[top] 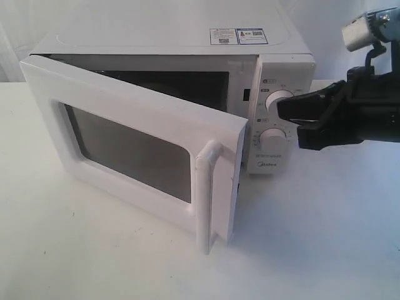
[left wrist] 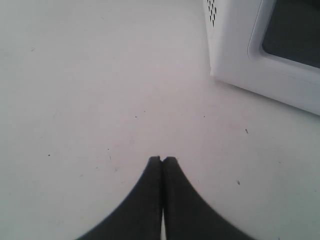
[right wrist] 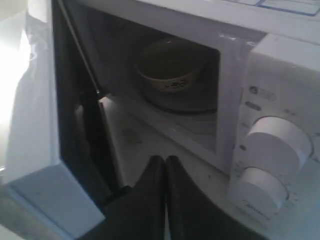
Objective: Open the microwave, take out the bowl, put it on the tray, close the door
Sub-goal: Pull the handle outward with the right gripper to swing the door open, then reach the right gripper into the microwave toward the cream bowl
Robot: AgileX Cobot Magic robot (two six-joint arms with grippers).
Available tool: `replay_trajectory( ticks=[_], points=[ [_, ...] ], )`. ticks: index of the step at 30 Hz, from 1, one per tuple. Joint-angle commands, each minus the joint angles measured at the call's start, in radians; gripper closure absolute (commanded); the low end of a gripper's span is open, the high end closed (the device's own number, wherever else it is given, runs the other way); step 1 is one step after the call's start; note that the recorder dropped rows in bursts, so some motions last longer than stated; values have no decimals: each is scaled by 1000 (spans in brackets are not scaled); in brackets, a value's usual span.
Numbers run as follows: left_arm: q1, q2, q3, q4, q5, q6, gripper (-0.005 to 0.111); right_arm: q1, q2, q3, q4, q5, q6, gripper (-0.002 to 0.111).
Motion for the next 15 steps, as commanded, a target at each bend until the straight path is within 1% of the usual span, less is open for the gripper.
replay_trajectory(
  ticks=[1,3,6,7,11,13,15],
  points=[
    [4,-5,3,2,3,-1,107,-1,37,4,94,-21,11,108],
    [4,-5,3,2,3,-1,107,-1,75,4,185,35,4,108],
    [4,-5,3,2,3,-1,107,-1,133,4,258,74,-129,108],
    [4,-5,3,2,3,-1,107,-1,153,4,273,86,-145,108],
    [4,-5,3,2,3,-1,107,0,217,4,295,167,-226,108],
    [4,-5,3,2,3,-1,107,18,239,4,295,209,-241,108],
    [4,-5,3,2,3,-1,107,47,252,4,290,212,-254,108]
  ],
)
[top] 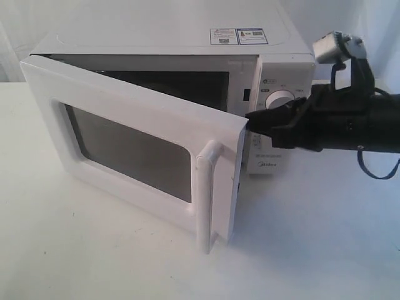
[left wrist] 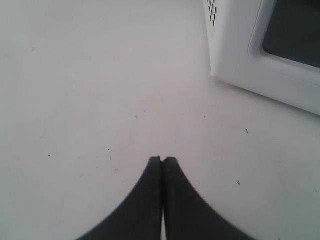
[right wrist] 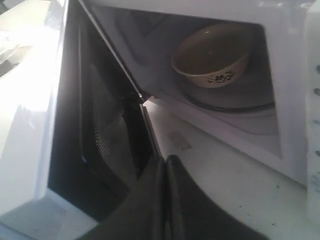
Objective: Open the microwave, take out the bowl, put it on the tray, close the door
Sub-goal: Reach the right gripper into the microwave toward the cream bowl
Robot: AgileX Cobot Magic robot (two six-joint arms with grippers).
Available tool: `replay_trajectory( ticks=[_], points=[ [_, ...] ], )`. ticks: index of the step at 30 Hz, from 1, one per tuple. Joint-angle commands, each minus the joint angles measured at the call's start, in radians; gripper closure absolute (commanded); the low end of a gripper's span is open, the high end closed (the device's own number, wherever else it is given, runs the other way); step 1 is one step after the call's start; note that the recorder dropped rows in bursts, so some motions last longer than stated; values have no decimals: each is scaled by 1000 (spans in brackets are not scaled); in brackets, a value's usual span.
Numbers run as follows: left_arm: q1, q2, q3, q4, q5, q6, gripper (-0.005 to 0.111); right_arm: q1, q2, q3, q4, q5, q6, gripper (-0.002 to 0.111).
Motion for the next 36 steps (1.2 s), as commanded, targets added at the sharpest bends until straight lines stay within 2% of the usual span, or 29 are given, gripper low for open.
replay_trajectory(
  ticks=[1,11,22,27,36],
  points=[
    [4,-5,3,2,3,-1,107,59,30,4,1,52,-52,108],
    [4,-5,3,2,3,-1,107,232,33,8,-16,60,-54,108],
    [4,-5,3,2,3,-1,107,428,33,17,53,21,-80,108],
    [4,-5,3,2,3,-1,107,529,33,17,136,-7,-149,108],
    [4,-5,3,2,3,-1,107,670,76,13,140,-27,-234,108]
  ],
)
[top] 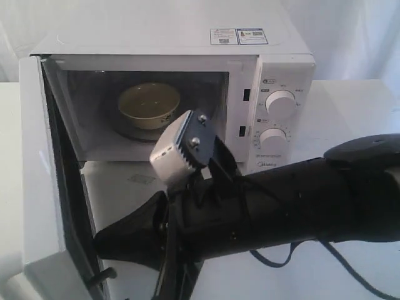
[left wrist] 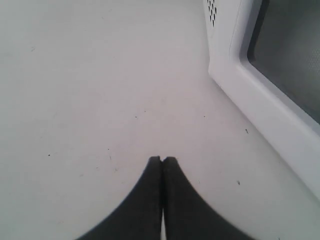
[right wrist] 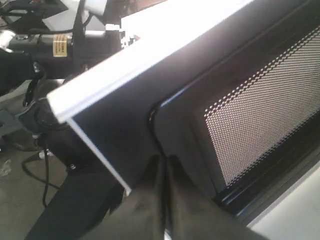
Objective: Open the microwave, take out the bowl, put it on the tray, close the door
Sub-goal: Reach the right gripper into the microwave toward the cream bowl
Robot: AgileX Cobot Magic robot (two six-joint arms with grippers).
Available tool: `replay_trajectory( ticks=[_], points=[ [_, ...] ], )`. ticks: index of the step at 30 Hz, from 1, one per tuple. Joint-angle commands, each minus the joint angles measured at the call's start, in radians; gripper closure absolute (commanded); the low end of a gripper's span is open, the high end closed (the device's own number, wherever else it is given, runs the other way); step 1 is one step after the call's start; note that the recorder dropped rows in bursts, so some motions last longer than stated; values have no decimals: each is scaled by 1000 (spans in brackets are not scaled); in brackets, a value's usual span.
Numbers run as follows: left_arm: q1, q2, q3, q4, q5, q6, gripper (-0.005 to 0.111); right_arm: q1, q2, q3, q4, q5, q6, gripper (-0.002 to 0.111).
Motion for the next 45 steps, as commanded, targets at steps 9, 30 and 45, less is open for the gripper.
replay_trajectory(
  ticks=[9,30,45],
  points=[
    [4,-5,3,2,3,-1,107,190,153,-115,13,-29,-48,108],
    [4,-5,3,2,3,-1,107,195,362,-266,-645,-1275,-293,76],
    [4,-5,3,2,3,-1,107,137,594,-405,-929,-1497,-18,67]
  ],
)
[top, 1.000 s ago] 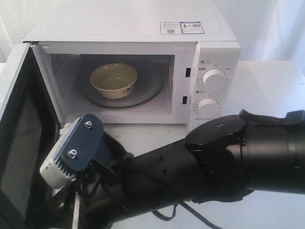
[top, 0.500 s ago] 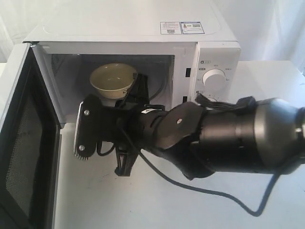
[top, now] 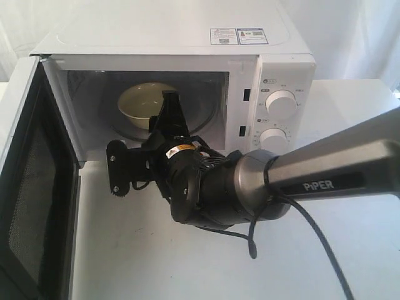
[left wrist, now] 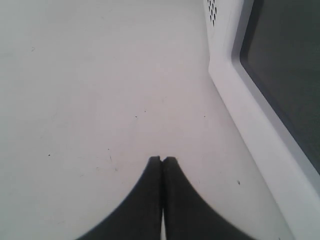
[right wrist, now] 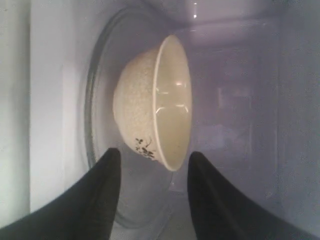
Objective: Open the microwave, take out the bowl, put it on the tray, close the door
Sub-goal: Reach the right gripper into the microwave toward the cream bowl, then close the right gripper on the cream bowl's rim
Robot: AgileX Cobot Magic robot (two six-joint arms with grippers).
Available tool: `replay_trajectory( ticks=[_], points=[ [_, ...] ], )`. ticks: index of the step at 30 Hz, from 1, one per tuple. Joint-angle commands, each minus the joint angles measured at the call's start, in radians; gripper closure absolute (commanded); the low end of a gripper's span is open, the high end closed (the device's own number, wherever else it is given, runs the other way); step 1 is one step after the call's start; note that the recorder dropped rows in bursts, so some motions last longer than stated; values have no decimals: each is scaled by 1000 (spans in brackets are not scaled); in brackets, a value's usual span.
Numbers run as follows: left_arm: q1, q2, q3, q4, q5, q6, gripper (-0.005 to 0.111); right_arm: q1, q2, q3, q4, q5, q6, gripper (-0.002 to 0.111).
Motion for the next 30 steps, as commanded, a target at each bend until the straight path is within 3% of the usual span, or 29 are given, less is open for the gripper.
replay_trajectory(
  ticks=[1,5,12,30],
  points=[
    [4,-5,3,2,3,-1,107,-20,29,-37,-81,-24,95,67],
    [4,-5,3,2,3,-1,107,-38,48,-54,-105,-13,116,66],
    [4,-5,3,2,3,-1,107,-53,99,-82,-132,-13,119,53],
    [4,-5,3,2,3,-1,107,-79,157,-159,-182,-16,197,53]
  ],
)
